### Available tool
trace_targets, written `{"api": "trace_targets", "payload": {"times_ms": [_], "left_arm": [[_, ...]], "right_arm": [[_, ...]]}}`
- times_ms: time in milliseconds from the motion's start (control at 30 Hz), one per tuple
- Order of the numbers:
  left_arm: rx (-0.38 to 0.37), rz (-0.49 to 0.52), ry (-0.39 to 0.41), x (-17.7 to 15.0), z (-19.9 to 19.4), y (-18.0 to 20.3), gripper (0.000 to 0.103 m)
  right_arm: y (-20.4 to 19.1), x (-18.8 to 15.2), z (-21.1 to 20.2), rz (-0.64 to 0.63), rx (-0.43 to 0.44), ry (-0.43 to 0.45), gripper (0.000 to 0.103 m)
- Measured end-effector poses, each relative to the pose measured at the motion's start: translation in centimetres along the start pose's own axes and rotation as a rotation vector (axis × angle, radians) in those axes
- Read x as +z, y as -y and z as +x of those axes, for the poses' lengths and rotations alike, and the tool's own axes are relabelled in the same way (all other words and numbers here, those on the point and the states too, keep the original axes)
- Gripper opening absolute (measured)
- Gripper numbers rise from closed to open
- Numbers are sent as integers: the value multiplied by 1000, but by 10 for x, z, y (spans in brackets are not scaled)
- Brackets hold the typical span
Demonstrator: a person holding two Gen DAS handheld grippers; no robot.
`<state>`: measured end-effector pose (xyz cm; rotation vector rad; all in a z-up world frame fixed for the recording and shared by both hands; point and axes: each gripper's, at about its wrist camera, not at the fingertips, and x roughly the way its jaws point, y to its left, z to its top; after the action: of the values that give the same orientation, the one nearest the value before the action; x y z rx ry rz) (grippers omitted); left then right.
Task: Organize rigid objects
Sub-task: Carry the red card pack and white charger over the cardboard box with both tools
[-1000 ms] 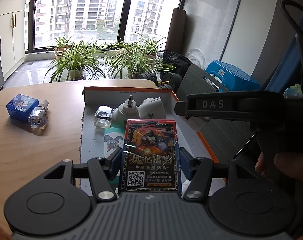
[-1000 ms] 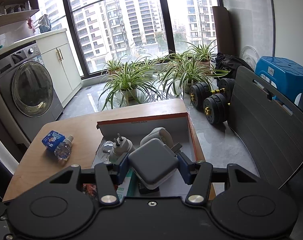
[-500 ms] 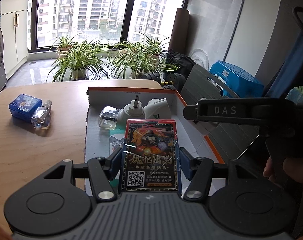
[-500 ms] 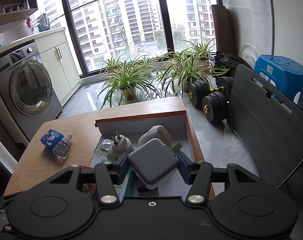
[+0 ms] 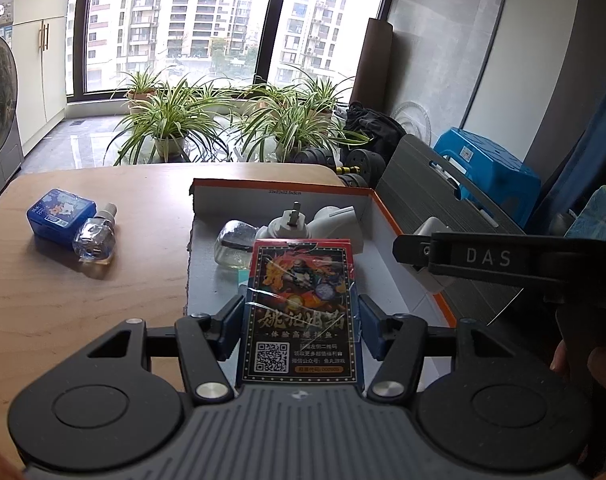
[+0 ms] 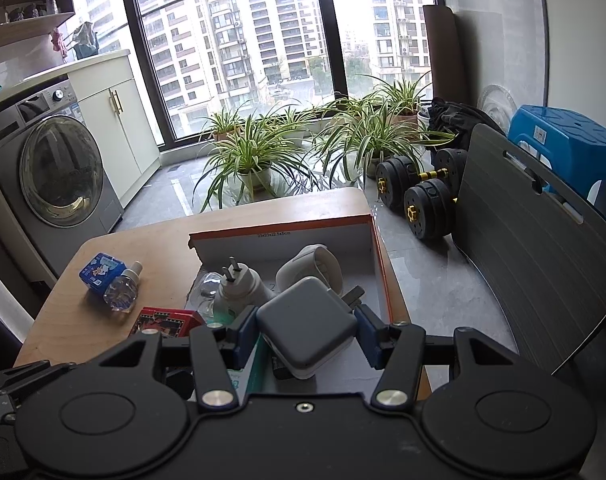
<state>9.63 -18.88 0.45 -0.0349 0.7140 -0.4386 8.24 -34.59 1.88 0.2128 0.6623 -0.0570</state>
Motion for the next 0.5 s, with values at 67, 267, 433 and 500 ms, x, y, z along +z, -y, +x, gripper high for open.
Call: {"api": "trace_targets", "payload": {"times_ms": [67,267,433,500], "left_arm": [[1,0,0,0,0,0,60],[-4,-7,-7,1,3,-1,60],[-5,-5,-11,1,5,0,60],[-7,-5,-12,1,5,0,60]], "right_arm": [[0,0,-1,0,0,-2,63],[-1,-2,-2,0,-4,-8,63],[-1,-3,-3,1,-5,-12,63],[-2,-1,-2,1,-5,-13,63]]}}
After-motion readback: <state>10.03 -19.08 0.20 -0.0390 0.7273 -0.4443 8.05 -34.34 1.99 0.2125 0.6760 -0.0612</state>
